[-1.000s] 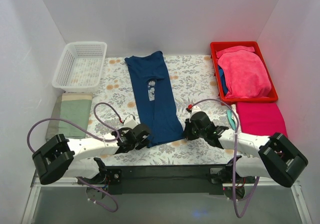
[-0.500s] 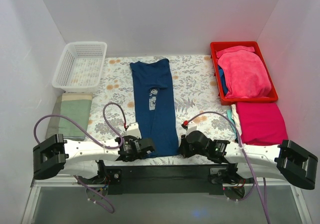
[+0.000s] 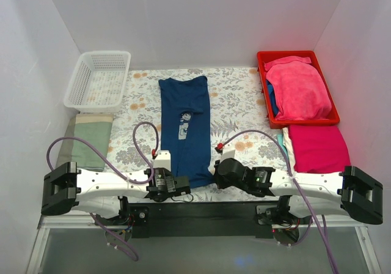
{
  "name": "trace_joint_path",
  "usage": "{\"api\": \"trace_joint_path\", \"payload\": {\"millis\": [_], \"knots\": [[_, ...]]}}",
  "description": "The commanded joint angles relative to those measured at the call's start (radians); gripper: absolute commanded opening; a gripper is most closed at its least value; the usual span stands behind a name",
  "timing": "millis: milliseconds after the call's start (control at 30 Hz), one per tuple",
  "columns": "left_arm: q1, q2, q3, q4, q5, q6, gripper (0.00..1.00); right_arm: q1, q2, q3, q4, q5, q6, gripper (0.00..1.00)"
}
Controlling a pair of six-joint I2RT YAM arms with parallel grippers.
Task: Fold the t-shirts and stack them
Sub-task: Grab the bottom of the folded rectangular tshirt with both arms, then fold the folded rectangular tshirt in 1/3 of the way
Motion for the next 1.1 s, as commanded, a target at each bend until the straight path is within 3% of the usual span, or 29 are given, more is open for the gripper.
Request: {"api": "trace_joint_path", "payload": {"millis": [0,367,700,900,1067], "knots": [[0.02,0.001,0.057,-0.213,-0.15,-0.875,0.0,-0.005,0.027,0.081,-0.132,0.162,-0.055,0.01],[0.115,0.032,0.134,-0.132,-0.25,-0.747,0.0,-0.008,0.069,0.217,-0.132,0.267,-0.129,0.01],[0.338,0.056,0.206,0.25,-0.324,-0.251,0.0,-0.1,0.146,0.312,-0.056,0.311,-0.247,0.01],[0.496,0.135,0.245,0.517,-0.276,0.033,0.0,-0.256,0.231,0.368,0.075,0.232,-0.354,0.01],[0.597,0.259,0.338,0.621,-0.246,0.142,0.0,-0.378,0.359,0.46,0.161,0.13,-0.446,0.01]]}}
